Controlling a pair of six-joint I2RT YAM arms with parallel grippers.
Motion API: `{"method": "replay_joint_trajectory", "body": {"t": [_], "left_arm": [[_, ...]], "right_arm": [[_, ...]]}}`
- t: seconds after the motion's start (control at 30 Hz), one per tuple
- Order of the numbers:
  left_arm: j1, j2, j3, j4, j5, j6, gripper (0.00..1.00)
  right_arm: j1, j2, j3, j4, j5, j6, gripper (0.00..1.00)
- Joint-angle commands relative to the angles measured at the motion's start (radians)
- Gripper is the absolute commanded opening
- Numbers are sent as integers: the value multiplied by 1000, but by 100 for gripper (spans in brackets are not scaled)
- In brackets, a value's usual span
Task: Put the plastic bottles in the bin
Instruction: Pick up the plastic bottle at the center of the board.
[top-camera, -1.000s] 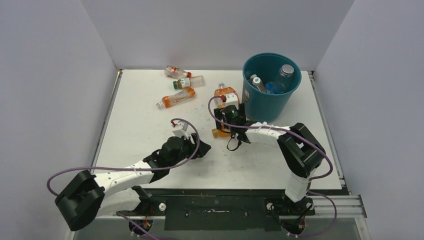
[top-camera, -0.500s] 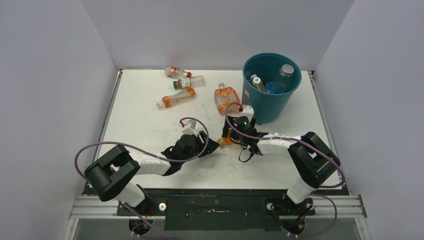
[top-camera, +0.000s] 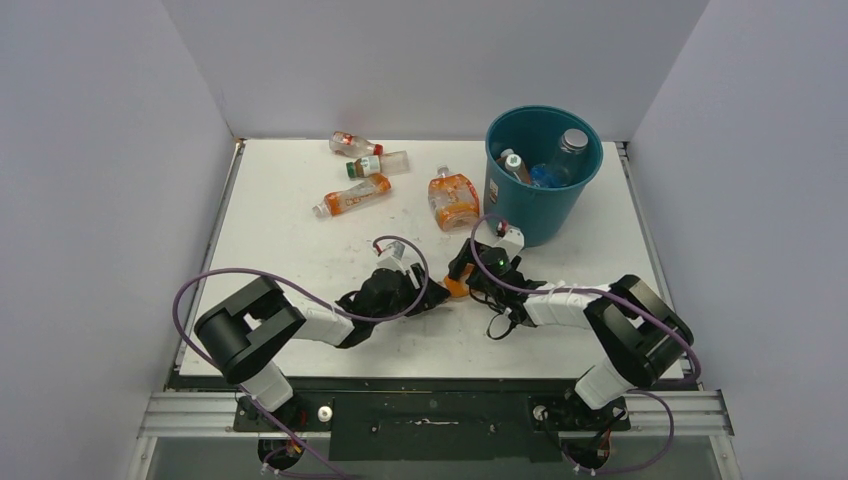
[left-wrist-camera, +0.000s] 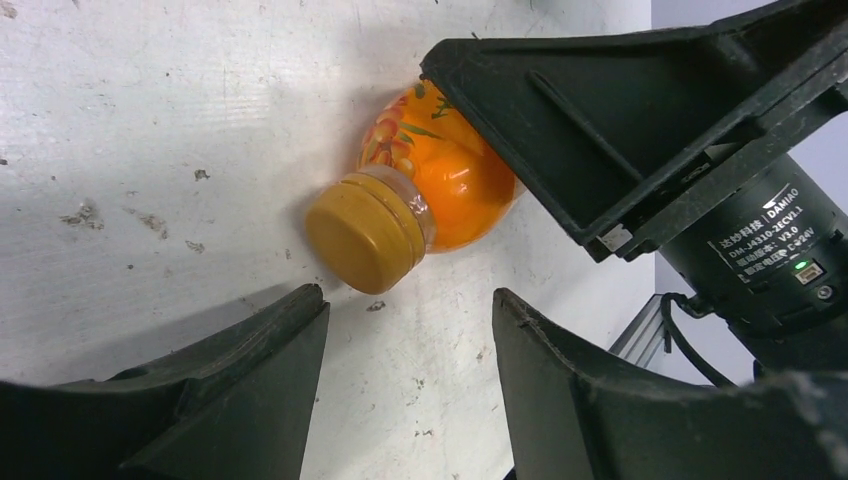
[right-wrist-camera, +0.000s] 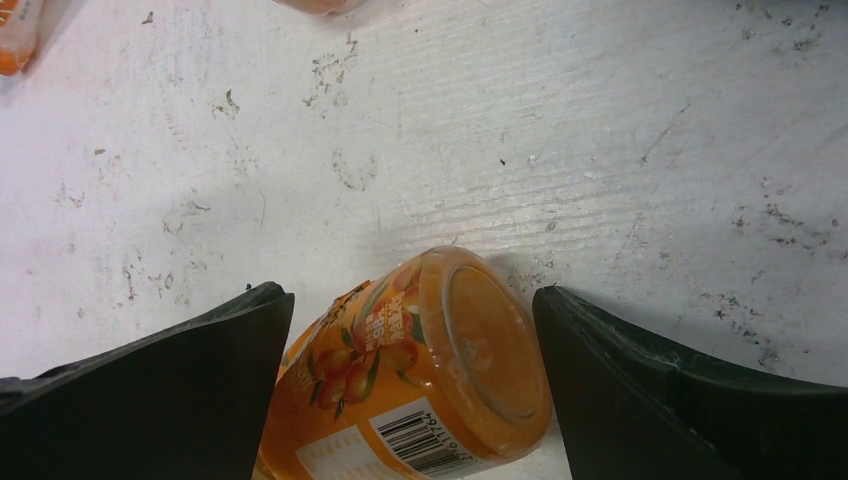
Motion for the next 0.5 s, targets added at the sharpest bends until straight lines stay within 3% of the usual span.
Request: {"method": "replay_joint_trajectory", "body": {"t": [0.0, 0.27, 0.4, 0.47], "left_arm": [[-5, -14, 27, 46, -11, 51, 59], [-18, -1, -1, 137, -45, 45, 59], [-23, -2, -14, 158, -55, 56, 51], [-33, 1, -16, 164, -50, 67, 47]], "right_arm": [[0, -42, -49, 78, -36, 113, 94], [27, -81, -176, 226, -43, 321, 85], [40, -93, -183, 232, -33, 334, 77], [41, -88, -174, 221, -32, 323, 78]]}}
